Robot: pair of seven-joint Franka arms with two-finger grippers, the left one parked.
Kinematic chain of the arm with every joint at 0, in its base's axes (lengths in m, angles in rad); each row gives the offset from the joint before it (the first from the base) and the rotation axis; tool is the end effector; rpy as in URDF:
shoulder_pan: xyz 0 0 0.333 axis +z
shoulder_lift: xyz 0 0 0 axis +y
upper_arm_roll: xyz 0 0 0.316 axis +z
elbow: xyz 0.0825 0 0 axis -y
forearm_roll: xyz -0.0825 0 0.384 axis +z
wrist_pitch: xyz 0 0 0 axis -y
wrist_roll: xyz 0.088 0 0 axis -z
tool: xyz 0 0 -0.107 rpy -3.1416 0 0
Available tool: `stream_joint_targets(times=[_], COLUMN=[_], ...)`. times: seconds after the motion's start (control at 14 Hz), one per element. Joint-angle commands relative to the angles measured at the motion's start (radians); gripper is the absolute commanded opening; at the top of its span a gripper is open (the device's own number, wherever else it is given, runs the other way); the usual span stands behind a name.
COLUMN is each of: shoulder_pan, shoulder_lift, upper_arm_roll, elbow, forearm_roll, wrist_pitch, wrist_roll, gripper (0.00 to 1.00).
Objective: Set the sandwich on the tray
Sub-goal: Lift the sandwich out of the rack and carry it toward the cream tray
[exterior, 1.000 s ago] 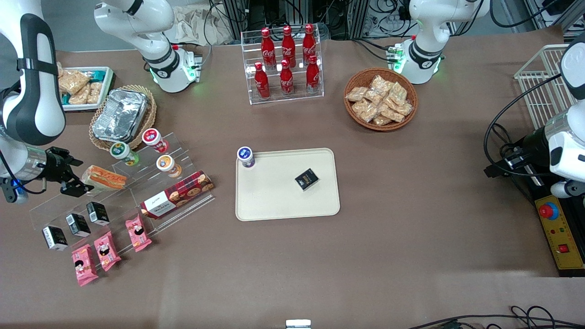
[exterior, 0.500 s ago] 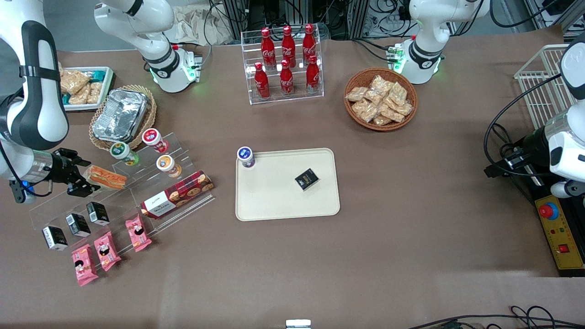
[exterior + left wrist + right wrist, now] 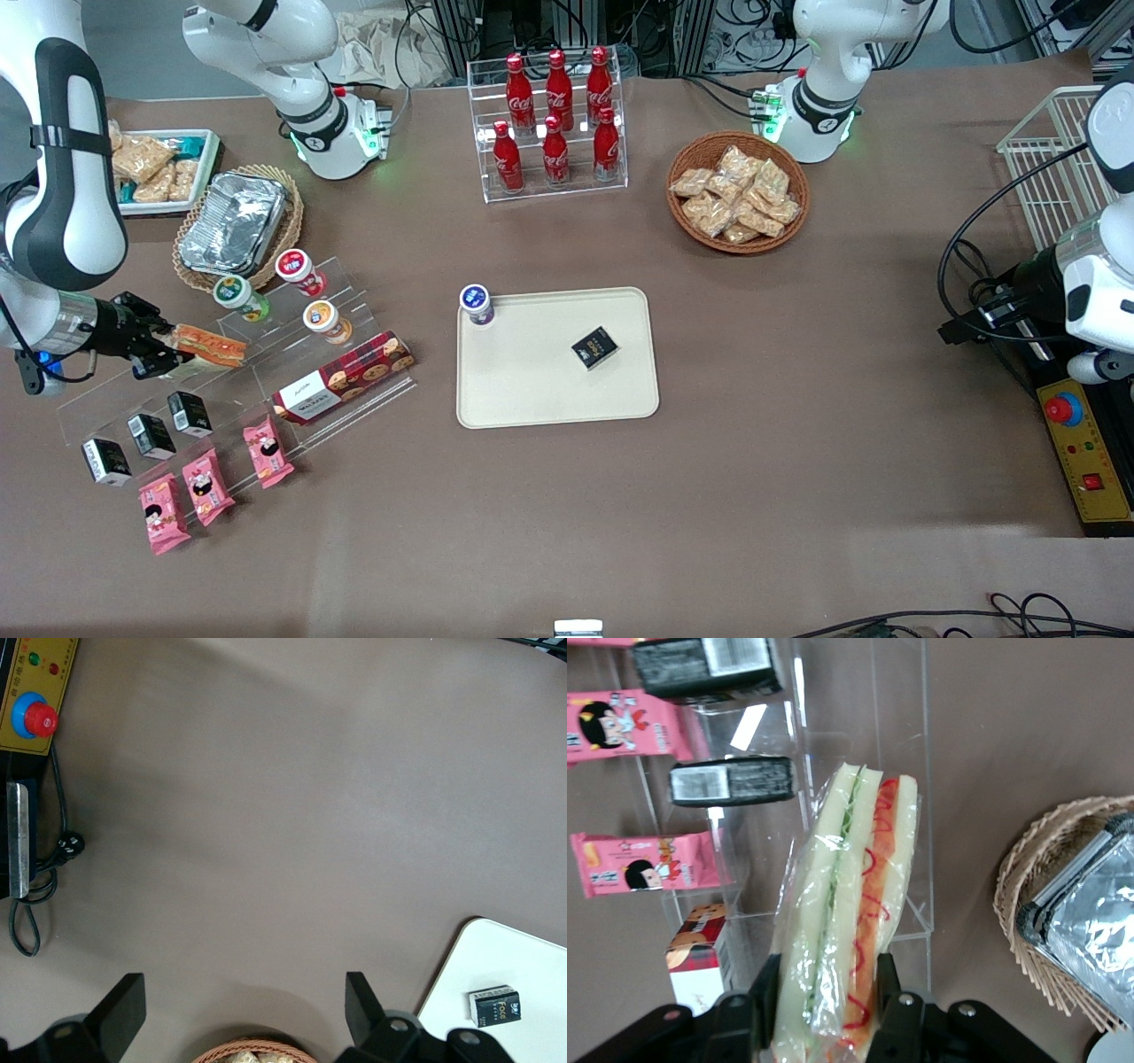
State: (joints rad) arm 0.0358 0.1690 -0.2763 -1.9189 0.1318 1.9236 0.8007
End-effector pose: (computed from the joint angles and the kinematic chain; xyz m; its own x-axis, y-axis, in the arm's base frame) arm 0.5650 -0.1239 0.3962 0.4463 -0.8806 -0.1594 -0.8853 -0.4605 0.0652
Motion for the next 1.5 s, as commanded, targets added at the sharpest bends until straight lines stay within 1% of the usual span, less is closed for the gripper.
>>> stream_joint_targets(times=[0.0,0.07,0.14,0.36,0.43,0.64,0.79,0.93,1.14,1.21,1.43], shoulder_pan=[0.003,0.006,0.007,0.009,0.022,0.032,0.035,0.078,0.153,0.179,0.257], shoulder_lift=[-0.008,-0.008,-0.005,-0.002,-0.005,0.021,0.026,0.024,0.021,0.021,0.044], upper_arm_roll=[-0.001,-0.001,0.002,0.011,0.022,0.023,0.029,0.051,0.112,0.126,0.137], elbow=[0.052,0.078,0.110,0.169,0.191,0.268,0.302,0.337,0.379,0.379,0.377], forearm_roll=[0.022,-0.001,-0.029,-0.034,-0.038,-0.037,-0.031,-0.029,-0.035,-0.037,-0.031], wrist_pitch=[-0.012,-0.030,-0.064,-0.104,-0.121,-0.185,-0.192,-0.250,-0.285,-0.290,-0.269], wrist_roll=[-0.096,-0.139,-0.178,-0.247,-0.297,-0.548,-0.676,-0.773,-0.961,-1.021,-1.272], gripper=[0.47,0.46,0.40,0.35,0.26,0.26,0.26,0.27,0.27,0.27,0.27])
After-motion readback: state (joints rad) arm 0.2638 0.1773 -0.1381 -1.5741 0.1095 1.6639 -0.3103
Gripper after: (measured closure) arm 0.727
